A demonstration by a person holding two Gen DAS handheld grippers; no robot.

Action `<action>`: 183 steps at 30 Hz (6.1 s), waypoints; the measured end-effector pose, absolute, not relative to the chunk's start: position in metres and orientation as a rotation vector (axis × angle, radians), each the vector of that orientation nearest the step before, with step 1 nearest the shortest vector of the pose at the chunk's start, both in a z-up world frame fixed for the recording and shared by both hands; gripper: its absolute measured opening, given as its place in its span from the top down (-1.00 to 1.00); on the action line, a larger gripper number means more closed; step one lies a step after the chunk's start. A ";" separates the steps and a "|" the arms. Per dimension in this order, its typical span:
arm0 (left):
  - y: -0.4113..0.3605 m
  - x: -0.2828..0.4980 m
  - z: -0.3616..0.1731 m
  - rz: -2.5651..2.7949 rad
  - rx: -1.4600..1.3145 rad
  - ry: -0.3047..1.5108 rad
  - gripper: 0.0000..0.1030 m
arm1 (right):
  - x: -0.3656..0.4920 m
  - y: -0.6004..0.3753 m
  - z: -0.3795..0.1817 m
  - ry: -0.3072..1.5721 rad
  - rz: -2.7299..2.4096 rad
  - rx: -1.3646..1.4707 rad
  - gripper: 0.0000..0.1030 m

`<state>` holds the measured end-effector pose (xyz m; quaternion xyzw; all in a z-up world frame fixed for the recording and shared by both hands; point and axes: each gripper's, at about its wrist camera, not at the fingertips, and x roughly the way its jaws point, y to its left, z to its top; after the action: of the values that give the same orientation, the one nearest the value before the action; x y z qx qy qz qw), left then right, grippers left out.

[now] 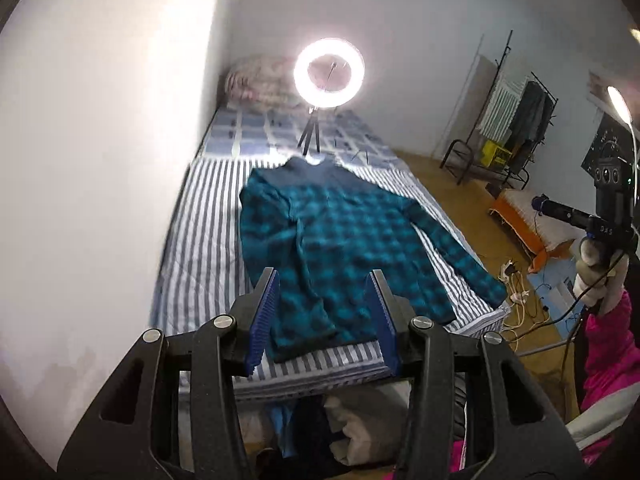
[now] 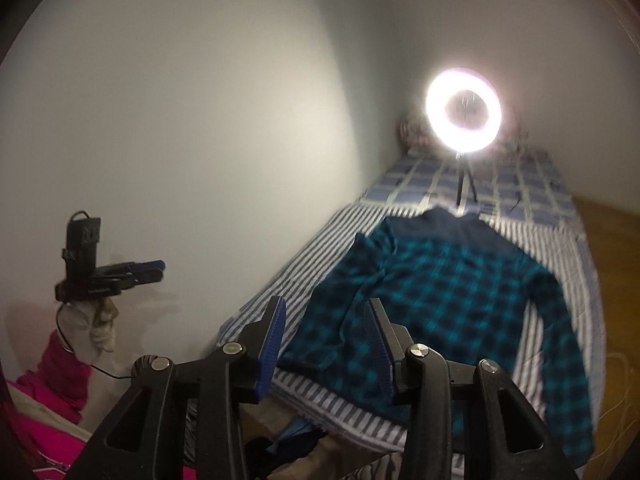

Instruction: Fold large clothes

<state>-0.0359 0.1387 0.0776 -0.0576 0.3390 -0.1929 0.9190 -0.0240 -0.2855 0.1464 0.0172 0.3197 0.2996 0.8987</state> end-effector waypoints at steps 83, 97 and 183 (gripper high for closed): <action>0.097 0.093 -0.219 -0.476 -0.492 0.990 0.88 | 0.262 -0.064 -0.147 1.150 0.642 0.026 -0.27; 0.086 0.097 -0.219 -0.486 -0.464 0.998 0.88 | 0.314 0.041 -0.212 1.308 0.458 -0.438 -0.23; -0.029 0.058 -0.184 -0.727 -0.205 0.999 0.50 | 0.277 -0.360 -0.090 0.865 0.526 0.424 0.34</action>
<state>0.0578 -0.0286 -0.1842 -0.0960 0.4673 -0.3404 0.8103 0.2767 -0.3601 -0.0897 0.2017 0.4109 0.2498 0.8533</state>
